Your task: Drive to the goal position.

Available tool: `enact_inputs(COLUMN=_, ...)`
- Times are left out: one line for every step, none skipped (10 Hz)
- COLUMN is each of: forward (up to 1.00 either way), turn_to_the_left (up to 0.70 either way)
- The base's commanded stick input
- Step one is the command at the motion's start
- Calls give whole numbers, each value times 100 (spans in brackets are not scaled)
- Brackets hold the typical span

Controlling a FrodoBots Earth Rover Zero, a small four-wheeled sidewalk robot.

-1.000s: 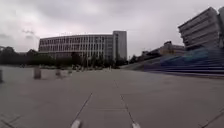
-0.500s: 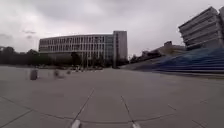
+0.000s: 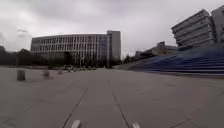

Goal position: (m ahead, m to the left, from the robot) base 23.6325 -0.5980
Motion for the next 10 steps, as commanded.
enact_inputs(forward=70, turn_to_the_left=0)
enact_inputs(forward=70, turn_to_the_left=0)
enact_inputs(forward=70, turn_to_the_left=0)
enact_inputs(forward=70, turn_to_the_left=0)
enact_inputs(forward=70, turn_to_the_left=0)
enact_inputs(forward=70, turn_to_the_left=0)
enact_inputs(forward=70, turn_to_the_left=0)
enact_inputs(forward=70, turn_to_the_left=0)
enact_inputs(forward=70, turn_to_the_left=0)
enact_inputs(forward=70, turn_to_the_left=0)
